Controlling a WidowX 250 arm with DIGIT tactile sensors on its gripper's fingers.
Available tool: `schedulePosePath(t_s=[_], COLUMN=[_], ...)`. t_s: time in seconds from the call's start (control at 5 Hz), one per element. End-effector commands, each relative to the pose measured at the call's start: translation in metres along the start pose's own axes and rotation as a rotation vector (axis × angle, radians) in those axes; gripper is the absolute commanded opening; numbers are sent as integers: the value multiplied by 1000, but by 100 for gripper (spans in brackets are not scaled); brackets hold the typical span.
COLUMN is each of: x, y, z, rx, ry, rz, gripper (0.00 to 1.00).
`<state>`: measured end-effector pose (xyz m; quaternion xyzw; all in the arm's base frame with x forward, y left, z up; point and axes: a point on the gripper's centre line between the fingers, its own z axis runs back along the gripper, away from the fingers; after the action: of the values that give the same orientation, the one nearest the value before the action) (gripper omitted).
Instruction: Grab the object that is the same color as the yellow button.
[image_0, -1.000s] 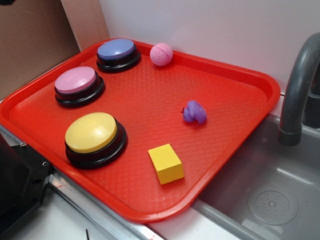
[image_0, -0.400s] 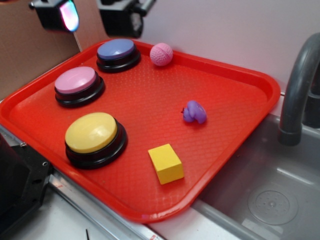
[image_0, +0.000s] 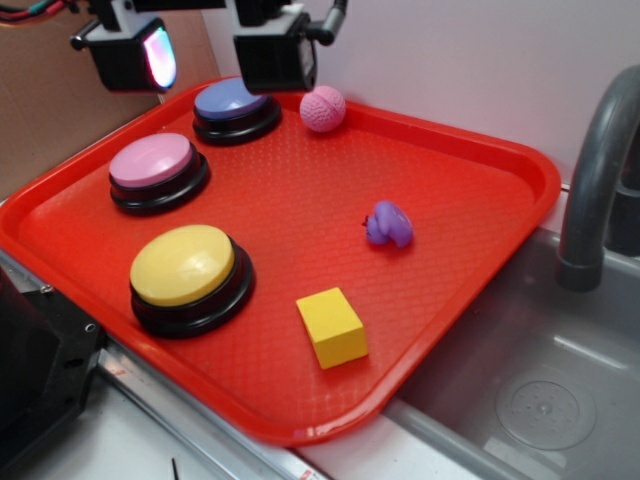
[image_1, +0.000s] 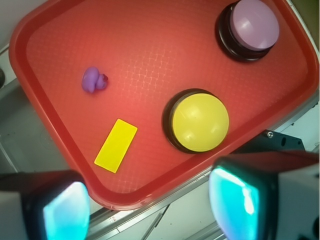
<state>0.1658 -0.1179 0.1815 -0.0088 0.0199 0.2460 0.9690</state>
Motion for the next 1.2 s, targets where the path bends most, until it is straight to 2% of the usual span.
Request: schedulePosePath(t_s=[0.0, 0.2, 0.4, 0.8, 1.0], x=[4, -4, -8, -1, 2], y=[-4, -14, -21, -32, -37], z=[-14, -33, -65, -101, -122], rx=[-130, -139, -192, -220, -193], ry=[-116, -137, -145, -77, -30], rz=[25, 68, 105, 158, 172], gripper=[100, 100, 100, 100, 100])
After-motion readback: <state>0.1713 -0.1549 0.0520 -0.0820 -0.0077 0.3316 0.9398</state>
